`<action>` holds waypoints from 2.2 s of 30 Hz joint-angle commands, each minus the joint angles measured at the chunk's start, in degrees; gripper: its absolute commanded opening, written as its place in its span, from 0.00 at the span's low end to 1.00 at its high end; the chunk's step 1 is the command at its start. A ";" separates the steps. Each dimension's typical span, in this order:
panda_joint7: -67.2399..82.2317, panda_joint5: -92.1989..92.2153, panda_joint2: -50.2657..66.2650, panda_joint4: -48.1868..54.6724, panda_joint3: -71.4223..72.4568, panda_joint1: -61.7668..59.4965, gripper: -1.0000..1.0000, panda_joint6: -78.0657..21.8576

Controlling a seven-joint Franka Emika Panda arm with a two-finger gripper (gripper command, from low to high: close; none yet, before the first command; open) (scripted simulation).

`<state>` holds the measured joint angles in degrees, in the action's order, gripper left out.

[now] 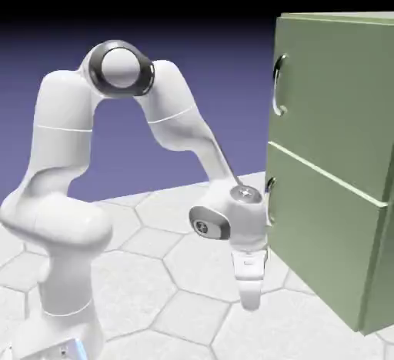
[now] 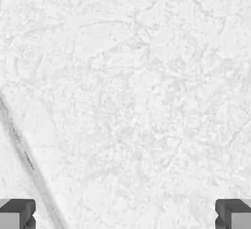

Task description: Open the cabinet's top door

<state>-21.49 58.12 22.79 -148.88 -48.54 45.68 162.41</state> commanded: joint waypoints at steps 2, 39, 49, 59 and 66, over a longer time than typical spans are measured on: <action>1.57 4.36 4.16 0.91 -3.64 3.37 0.50 -0.87; 27.50 79.04 71.74 24.06 -62.59 50.68 0.50 -15.13; 37.46 85.13 72.98 9.55 -66.66 59.48 0.00 -28.95; 49.28 83.30 71.20 -9.63 -77.36 68.33 0.00 -52.95; 56.01 75.45 67.62 -17.29 -88.43 67.46 0.00 -70.40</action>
<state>34.52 133.60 90.41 -166.16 -136.97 113.14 91.95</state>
